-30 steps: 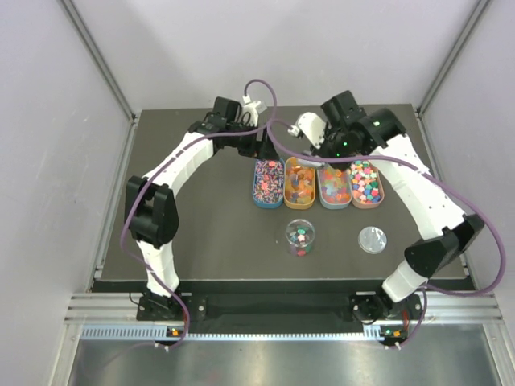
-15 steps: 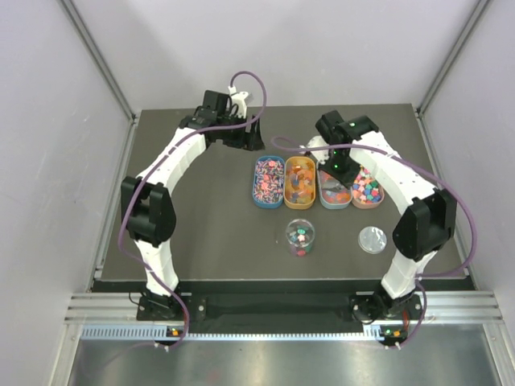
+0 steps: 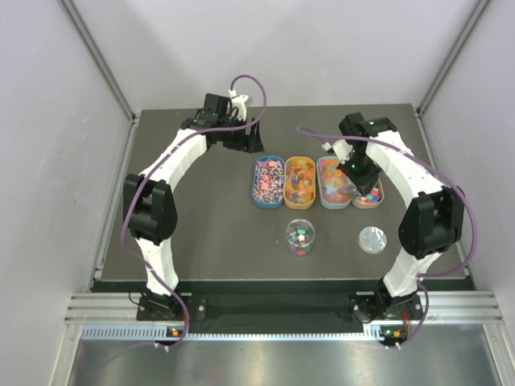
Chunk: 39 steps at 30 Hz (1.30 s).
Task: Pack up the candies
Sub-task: Scoop the fake candies from the storage box.
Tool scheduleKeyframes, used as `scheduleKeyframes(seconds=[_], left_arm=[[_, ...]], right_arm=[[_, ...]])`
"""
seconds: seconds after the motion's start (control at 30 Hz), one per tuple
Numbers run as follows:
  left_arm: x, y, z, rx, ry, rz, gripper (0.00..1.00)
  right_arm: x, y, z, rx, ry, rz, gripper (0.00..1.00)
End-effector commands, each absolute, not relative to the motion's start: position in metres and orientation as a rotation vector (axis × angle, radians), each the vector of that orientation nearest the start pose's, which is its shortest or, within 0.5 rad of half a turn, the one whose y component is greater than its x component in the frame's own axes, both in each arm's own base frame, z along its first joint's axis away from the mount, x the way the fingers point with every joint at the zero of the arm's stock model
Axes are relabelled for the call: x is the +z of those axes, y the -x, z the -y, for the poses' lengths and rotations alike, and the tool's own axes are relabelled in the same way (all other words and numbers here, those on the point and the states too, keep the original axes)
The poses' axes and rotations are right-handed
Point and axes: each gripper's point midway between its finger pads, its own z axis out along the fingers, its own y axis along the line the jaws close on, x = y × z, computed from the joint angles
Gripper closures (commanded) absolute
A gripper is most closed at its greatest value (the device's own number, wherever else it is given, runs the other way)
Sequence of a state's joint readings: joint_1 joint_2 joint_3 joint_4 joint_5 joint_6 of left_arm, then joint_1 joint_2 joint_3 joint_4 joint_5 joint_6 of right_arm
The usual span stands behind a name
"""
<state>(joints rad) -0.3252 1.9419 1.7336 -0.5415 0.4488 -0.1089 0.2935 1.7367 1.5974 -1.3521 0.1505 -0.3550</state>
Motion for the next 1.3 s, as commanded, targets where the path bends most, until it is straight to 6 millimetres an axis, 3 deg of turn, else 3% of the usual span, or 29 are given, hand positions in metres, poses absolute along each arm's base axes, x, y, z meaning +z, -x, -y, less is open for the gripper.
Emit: scheduleKeyframes(seconds=[0.0, 0.13, 0.3, 0.57, 0.73, 0.87, 1.07, 1.27], left_arm=[[0.190, -0.474, 0.240, -0.740, -0.503, -2.229, 0.17], [0.177, -0.484, 0.246, -0.764, -0.483, -2.248, 0.17], [0.177, -0.490, 0.251, -0.802, -0.446, -2.240, 0.17], [0.173, -0.484, 0.252, -0.830, -0.442, -2.260, 0.17], [0.173, -0.484, 0.251, -0.830, -0.433, -2.266, 0.17], [0.171, -0.481, 0.250, -0.829, -0.415, -2.270, 0.17], [0.165, -0.474, 0.250, -0.846, -0.400, -2.289, 0.17], [0.164, -0.471, 0.250, -0.845, -0.404, -2.289, 0.17]], right_arm=[[0.149, -0.282, -0.051, -0.187, 0.938, -2.981, 1.00], [0.139, -0.284, -0.052, -0.191, 0.928, -3.007, 1.00], [0.127, -0.286, -0.058, -0.164, 0.897, -3.045, 1.00], [0.119, -0.302, -0.080, -0.071, 0.828, -3.037, 1.00], [0.109, -0.299, -0.091, -0.011, 0.820, -3.070, 1.00], [0.105, -0.312, -0.096, -0.007, 0.803, -3.058, 1.00], [0.085, -0.295, -0.105, 0.081, 0.809, -3.124, 1.00], [0.085, -0.306, -0.110, 0.093, 0.804, -3.101, 1.00]])
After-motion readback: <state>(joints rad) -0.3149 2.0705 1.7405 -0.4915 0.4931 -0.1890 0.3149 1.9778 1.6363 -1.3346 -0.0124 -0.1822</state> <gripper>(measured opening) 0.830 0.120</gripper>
